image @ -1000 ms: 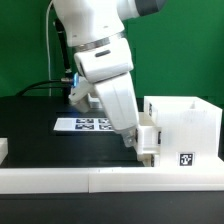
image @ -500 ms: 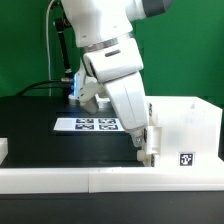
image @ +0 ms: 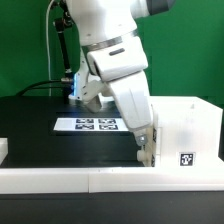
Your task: Assemble drawer
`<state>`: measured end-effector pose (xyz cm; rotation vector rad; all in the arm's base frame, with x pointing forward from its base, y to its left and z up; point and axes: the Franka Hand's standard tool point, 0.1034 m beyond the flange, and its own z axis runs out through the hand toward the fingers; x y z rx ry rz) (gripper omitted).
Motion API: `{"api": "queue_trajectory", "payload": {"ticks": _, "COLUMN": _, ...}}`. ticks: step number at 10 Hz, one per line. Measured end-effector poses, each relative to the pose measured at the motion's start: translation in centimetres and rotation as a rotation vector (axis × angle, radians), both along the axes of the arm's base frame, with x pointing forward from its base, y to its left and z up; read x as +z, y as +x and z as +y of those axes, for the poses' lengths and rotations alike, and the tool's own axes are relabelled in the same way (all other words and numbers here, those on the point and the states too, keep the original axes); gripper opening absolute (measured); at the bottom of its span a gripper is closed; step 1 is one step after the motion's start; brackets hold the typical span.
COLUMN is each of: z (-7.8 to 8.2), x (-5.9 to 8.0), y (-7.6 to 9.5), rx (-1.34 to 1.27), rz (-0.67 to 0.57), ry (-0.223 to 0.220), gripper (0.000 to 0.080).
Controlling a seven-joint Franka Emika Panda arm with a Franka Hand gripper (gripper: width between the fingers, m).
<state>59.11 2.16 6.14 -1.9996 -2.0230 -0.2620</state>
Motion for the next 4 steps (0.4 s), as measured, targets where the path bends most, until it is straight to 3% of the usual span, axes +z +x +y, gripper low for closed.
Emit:
{"api": "queue_trajectory", "payload": {"ticks": 2, "z": -2.15, "x": -0.04, "y": 0.19, "rx": 0.031, "rz": -0.002, "ry": -0.012, "gripper": 0.0649}}
{"api": "queue_trajectory", "payload": {"ticks": 4, "z": -2.1, "x": -0.11, "y": 0.11, "rx": 0.026, "rz": 0.001, "ry": -0.012, "gripper": 0.0649}}
